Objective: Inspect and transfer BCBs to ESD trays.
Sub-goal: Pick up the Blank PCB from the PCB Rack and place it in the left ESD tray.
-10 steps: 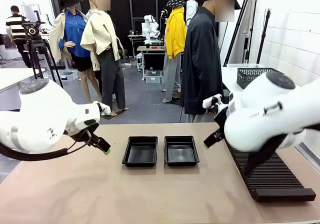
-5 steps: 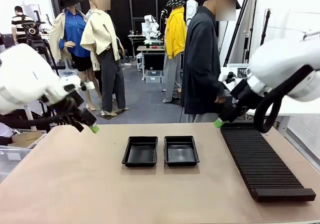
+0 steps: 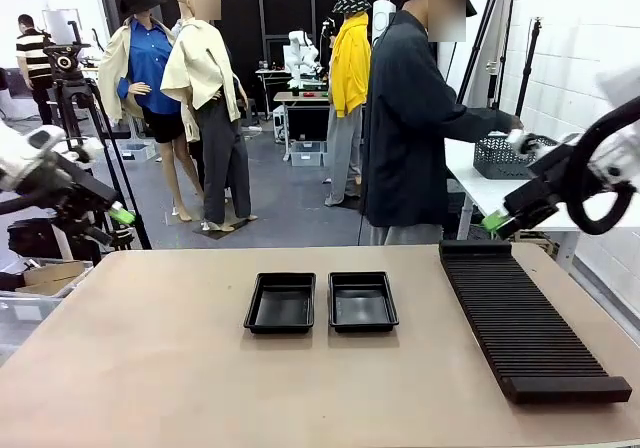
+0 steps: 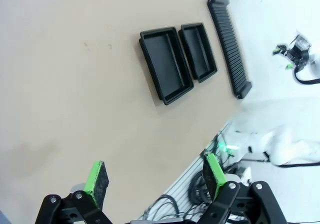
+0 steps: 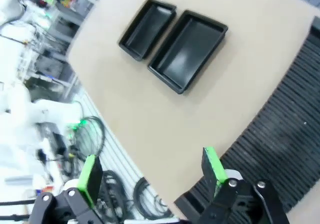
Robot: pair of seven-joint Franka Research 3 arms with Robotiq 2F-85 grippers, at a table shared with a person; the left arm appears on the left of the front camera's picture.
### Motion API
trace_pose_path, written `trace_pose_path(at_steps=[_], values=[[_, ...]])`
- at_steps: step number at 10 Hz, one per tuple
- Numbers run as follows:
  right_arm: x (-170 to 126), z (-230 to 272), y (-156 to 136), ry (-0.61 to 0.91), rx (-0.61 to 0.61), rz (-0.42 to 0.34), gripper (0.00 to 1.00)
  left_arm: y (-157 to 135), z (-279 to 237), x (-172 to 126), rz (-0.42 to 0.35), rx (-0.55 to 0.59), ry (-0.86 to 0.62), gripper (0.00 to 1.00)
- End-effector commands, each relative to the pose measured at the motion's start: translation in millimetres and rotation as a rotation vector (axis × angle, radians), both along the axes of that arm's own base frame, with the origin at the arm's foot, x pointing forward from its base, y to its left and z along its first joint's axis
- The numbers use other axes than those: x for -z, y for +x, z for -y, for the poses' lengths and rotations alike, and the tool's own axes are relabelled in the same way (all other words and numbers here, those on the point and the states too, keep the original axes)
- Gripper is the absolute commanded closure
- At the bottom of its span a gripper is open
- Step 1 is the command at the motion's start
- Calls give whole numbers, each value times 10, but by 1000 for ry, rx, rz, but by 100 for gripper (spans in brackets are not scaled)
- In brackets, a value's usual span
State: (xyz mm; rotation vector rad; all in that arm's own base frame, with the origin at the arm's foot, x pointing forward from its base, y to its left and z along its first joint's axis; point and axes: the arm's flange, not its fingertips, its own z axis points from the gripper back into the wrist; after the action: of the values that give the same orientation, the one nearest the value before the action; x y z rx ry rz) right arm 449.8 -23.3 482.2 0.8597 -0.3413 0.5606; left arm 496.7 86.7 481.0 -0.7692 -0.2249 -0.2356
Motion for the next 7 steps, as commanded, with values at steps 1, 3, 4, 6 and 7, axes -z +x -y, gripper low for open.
trace_pose_path(at_steps=[1,3,4,6,7], values=[[110,347,-72,193,41,-61,0,-30,-354,-20,-40,-95,-150,0],[265,722,-142,391,51,-90,0,-95,-695,28,-88,-156,-296,0],[360,908,-177,492,71,-104,0,-132,-803,65,-91,-167,-349,0],[523,1122,-237,575,89,-109,0,-216,-936,141,-89,-166,-412,0],[546,1160,-237,578,100,-123,0,-228,-961,167,-78,-163,-443,0]])
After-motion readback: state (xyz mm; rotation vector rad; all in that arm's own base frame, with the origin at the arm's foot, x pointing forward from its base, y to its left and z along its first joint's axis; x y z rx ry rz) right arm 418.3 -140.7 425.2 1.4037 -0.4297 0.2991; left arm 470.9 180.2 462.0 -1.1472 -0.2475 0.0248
